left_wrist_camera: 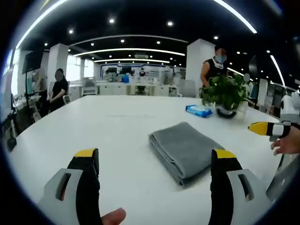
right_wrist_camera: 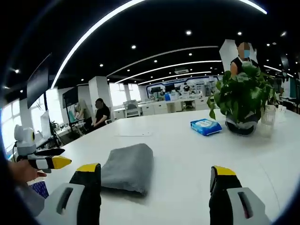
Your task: Open the folded towel by lifting each exposed corner and separating the folded layers until the towel lies flat within the target outline without major curled edges
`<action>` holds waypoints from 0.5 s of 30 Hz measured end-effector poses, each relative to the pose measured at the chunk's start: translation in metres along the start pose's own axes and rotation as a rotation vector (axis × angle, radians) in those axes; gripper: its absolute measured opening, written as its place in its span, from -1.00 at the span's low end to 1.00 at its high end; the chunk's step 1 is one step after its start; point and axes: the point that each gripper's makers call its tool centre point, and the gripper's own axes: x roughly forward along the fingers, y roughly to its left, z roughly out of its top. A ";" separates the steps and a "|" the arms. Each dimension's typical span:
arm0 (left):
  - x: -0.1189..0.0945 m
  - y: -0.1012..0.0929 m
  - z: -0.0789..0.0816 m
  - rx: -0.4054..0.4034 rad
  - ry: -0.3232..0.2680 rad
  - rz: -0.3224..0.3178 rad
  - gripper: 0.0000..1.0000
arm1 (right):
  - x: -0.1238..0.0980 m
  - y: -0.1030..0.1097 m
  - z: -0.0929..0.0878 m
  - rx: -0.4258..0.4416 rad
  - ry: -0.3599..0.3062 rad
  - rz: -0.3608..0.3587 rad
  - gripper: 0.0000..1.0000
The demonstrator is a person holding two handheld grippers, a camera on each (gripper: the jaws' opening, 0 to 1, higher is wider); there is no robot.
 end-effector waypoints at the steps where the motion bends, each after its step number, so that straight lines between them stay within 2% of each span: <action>1: 0.000 0.000 0.000 0.001 0.000 0.001 0.99 | 0.000 0.000 -0.002 0.000 0.007 0.001 0.95; 15: -0.001 0.003 0.001 -0.031 -0.005 0.008 0.99 | 0.002 0.003 -0.006 -0.046 0.028 0.008 0.93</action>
